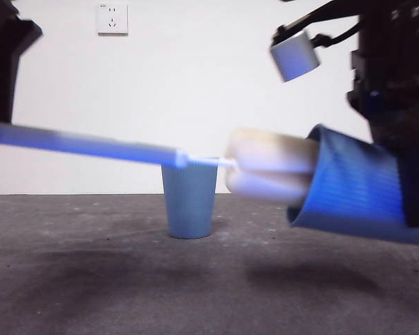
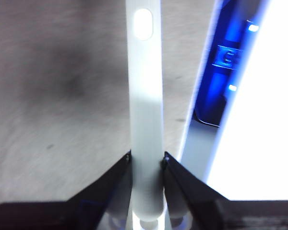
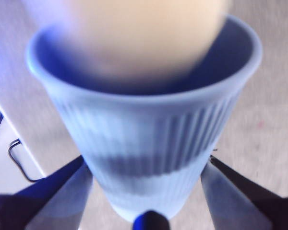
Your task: Pick up the cup brush,pick up the cup,insert the brush into the cup,clean the cup,put the cup brush back,put the cup back to the fixed position on the table
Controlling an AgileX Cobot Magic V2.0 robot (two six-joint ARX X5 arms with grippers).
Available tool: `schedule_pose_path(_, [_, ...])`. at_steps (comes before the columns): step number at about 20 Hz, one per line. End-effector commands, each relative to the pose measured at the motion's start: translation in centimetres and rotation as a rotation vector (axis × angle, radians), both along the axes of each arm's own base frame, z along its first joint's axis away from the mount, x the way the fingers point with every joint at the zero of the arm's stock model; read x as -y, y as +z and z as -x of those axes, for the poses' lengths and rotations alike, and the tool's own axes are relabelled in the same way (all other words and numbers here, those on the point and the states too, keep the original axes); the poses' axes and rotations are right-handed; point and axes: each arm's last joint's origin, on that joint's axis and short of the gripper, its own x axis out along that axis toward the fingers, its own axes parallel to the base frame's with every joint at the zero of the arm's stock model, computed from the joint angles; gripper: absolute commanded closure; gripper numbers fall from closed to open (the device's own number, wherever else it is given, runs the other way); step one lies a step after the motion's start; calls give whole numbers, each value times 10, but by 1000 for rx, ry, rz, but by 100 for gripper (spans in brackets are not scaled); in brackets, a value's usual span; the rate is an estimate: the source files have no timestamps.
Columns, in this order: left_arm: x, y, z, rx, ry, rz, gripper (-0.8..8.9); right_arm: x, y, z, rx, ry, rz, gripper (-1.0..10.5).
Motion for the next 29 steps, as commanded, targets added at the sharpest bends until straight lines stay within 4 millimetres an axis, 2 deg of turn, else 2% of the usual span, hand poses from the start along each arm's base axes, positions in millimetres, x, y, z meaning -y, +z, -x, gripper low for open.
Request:
schedule_pose_path(1, [11,-8,-4,-2,-30,7,822,-11,-2,2,-1,40,10,959])
schedule_pose_path(7, [27,-20,-13,1,-28,40,822,-41,-6,10,7,132,-16,959])
schedule_pose_path(10, [28,-20,-13,-6,-25,51,822,-52,-9,11,5,156,-26,959])
schedule_pose_path(18, [7,-14,-17,-38,61,16,822,-43,-10,13,0,124,73,959])
schedule_pose_path(25, [-26,7,-3,-43,122,10,822,-37,-7,7,7,73,57,959])
schedule_pose_path(29, [-29,10,-1,-38,124,18,822,-39,-3,6,40,73,7,959])
